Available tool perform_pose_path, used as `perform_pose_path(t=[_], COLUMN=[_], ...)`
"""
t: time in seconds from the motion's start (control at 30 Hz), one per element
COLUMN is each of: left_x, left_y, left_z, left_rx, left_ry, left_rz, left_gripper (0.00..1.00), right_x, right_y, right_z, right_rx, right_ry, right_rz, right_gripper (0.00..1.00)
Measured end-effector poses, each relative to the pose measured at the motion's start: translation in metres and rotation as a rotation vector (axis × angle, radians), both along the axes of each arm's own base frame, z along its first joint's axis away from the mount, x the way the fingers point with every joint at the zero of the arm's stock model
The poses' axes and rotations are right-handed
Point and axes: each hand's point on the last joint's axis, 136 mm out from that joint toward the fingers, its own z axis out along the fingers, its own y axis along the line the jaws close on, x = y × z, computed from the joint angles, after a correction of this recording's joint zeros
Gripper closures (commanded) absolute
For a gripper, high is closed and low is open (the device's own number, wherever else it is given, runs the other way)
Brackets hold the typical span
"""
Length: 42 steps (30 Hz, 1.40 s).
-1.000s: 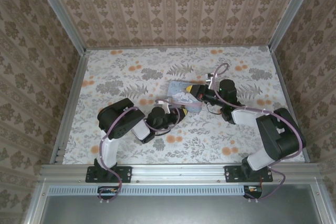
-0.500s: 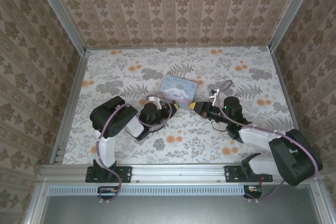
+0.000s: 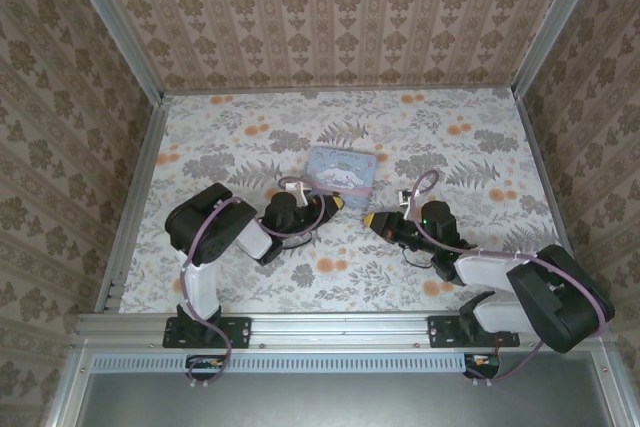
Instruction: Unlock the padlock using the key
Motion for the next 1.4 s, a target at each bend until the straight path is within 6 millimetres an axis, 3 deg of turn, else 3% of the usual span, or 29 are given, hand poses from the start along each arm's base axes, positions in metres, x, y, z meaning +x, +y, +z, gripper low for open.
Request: perform_pose_path(t=[0.23, 0.47, 1.4], left_x=[-0.003, -0.004, -0.01], left_y=[-0.004, -0.007, -0.018], left_z=[0.018, 0.022, 0.029], left_rx=[-0.055, -0.072, -0.093], left_ry=[0.012, 0.026, 0.025], left_rz=[-0.018, -0.021, -0.046], left_gripper=[1.0, 1.0, 1.0], right_x=[0.007, 0.015, 0.039], right_y=[-0.001, -0.002, -0.002], right_z=[-0.014, -0.029, -0.026], right_rx=[-0.007, -0.002, 0.054], right_ry=[0.032, 0.069, 0.078], right_rz=[-0.031, -0.074, -0.179], right_gripper=[1.0, 1.0, 1.0])
